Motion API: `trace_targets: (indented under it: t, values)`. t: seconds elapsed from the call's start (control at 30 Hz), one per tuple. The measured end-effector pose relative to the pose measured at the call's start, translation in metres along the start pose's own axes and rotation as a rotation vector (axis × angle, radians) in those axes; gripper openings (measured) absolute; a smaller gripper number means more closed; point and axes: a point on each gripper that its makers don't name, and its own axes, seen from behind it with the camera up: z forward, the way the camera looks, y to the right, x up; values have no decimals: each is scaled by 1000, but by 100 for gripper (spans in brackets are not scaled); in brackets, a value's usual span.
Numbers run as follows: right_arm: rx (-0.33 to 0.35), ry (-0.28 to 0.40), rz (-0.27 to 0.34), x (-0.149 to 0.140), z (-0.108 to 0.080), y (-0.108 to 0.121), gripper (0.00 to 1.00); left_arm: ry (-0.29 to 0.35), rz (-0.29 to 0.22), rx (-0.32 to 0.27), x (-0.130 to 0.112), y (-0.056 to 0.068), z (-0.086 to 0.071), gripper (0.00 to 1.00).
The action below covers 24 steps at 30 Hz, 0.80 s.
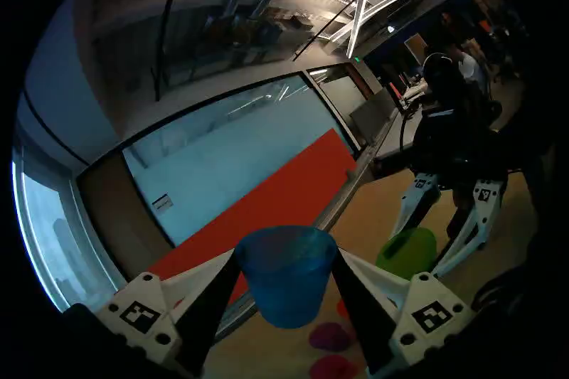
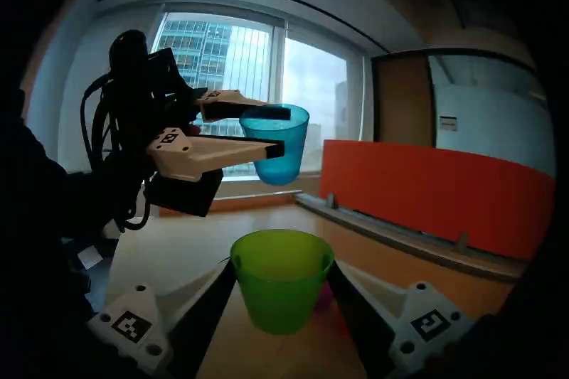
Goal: Pour water
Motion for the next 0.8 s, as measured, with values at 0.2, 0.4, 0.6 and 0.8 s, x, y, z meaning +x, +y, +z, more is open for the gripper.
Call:
trace_targets:
  t: [0.2,0.4,0.6,0.8]
  values:
    - [12,0,-3,0,6,-4,91,-1,53,9,4,-1,0,87]
    - [23,0,-5,0,13,-6,91,0,90,9,11,0,1,87]
    - [35,-1,-8,1,19,-9,91,-1,151,7,16,0,2,87]
    - [41,-1,-9,0,23,-10,91,-6,216,4,16,1,4,87]
